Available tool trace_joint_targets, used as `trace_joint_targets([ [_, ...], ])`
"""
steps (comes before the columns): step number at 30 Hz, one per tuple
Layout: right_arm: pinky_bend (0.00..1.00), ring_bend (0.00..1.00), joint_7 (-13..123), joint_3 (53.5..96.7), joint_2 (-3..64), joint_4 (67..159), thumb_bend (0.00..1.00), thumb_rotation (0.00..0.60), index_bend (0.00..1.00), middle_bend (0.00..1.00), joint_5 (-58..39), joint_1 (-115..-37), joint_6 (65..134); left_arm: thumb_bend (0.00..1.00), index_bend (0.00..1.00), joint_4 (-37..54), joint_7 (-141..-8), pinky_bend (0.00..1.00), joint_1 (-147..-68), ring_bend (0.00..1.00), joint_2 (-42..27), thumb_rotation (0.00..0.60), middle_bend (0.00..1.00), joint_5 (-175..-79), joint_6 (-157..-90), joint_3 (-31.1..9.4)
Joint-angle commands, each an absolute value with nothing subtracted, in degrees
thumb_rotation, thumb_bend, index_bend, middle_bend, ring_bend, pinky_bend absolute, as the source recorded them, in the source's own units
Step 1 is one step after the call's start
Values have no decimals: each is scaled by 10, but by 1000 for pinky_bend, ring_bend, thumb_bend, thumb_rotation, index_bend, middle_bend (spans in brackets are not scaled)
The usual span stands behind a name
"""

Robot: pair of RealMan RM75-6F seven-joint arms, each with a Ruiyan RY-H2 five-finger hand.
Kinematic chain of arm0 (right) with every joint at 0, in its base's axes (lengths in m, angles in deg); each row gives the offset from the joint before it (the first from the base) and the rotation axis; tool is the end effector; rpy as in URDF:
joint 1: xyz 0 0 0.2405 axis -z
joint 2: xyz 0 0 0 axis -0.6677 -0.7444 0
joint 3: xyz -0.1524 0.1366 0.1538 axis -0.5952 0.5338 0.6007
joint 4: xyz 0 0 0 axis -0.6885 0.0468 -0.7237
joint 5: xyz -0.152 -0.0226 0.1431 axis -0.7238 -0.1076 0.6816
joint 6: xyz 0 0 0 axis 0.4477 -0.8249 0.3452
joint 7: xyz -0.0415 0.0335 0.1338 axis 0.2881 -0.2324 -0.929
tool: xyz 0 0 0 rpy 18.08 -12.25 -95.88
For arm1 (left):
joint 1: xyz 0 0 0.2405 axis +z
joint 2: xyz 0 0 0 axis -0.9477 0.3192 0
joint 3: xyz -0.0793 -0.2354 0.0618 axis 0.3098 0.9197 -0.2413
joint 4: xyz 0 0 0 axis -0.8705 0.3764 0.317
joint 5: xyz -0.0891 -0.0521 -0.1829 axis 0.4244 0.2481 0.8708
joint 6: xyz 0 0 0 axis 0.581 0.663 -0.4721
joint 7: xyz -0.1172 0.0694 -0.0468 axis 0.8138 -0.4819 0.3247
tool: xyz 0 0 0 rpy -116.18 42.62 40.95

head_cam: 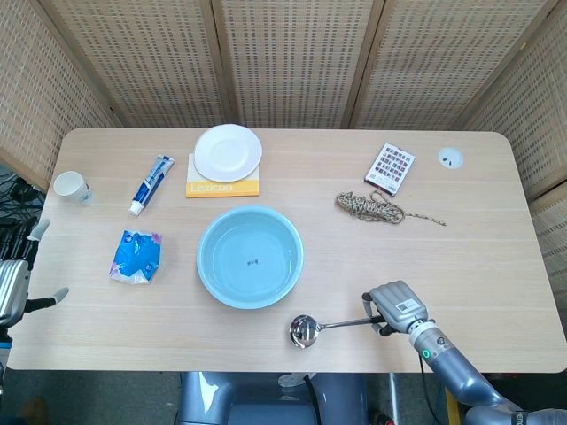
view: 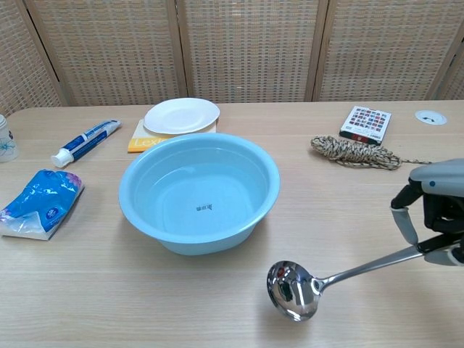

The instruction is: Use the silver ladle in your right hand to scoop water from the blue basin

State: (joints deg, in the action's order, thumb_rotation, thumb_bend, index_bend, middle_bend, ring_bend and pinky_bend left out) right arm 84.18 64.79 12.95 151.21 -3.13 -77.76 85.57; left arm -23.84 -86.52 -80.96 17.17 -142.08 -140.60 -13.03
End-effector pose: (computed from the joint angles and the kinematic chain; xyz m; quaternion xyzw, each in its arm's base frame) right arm -0.1904 -0.2515 0.0439 0.7853 -0.4452 0.2217 0.3688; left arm -0.2763 0.2107 0.1726 -0.5896 -0.3871 -0.3568 0.6125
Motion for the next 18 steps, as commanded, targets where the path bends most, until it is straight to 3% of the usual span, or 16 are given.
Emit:
trace_joint_targets([
  [1,1000,1000,841,648,119,1521,720,600,836,1000,-27,-785,849,0,0,-238,-865,0,-810,0,172,600,0,-1421,-1406,-130],
  [8,1000,1000,813,656,87,1548,720,600,842,1000,-26,-802,822,0,0,-238,-865,0,-810,0,171,600,0,-1421,-1406,-131],
  [18,1000,1000,795,704,13,1604,722,600,842,1000,42,-865,801,0,0,-234,-862,0,-817,0,170,600,0,-1405,-1394,-125],
])
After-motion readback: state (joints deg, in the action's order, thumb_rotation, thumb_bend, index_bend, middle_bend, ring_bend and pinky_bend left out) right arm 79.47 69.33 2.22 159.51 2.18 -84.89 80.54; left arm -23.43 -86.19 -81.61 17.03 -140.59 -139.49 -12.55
